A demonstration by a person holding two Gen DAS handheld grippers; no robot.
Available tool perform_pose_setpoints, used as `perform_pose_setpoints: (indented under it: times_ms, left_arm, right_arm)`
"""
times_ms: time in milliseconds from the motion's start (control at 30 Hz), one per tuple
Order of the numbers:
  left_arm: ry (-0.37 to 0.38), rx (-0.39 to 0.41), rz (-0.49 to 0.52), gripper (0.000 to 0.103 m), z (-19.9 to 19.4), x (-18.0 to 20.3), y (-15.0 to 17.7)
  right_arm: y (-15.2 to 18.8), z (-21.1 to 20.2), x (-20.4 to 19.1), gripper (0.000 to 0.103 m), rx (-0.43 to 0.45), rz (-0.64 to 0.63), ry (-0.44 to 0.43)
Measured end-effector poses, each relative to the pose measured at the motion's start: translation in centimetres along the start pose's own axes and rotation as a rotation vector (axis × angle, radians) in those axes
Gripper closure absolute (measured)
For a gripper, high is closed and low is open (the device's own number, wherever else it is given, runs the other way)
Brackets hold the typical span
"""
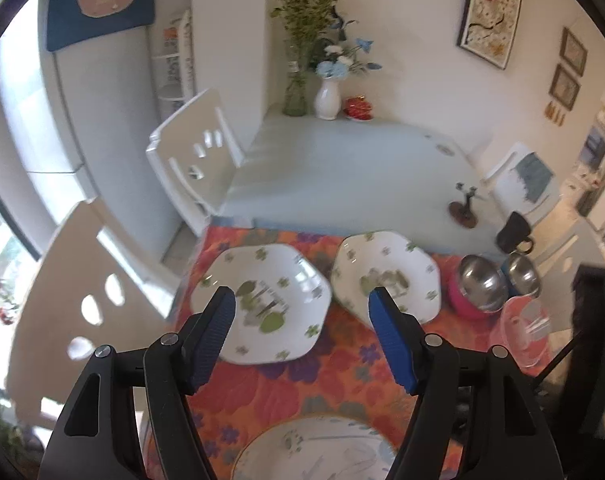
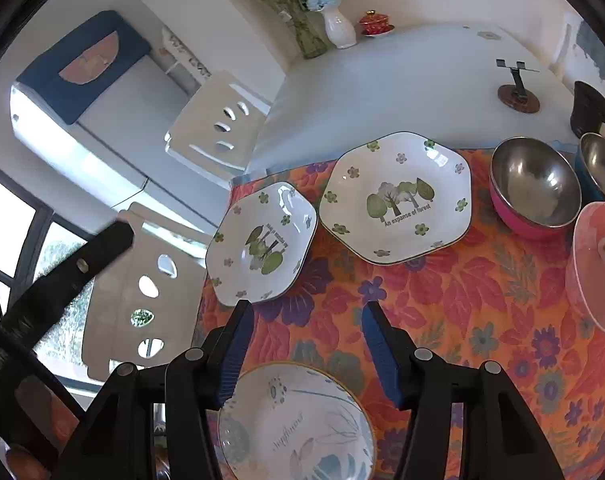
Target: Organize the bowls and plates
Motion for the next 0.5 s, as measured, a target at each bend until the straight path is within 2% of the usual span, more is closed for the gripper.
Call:
perform_pose_setpoints:
  times_ms: [133, 500]
  left_arm:
    - [0.054, -0.001, -0.003, 0.034, 0.9, -0.9, -1.2]
    - [0.065, -0.047, -0.001, 0.032, 4.9, -4.3, -2.6]
  right_arm:
    - [-0.4, 1.0, -0.8, 0.049, -0.009, 0.018, 0.016]
    - [-1.9, 5.7, -2.6, 0.049, -0.067, 0.044, 0.015]
Point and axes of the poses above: each gripper's, at about its wrist camera, not at the fingertips, and z roughly the way its jaws point, x to its right, y to its underside, the point moved 2 cm from there along z, roughly the way its jaws point, and after that the axes turned 9 degrees about y, right-handed, at the moved point
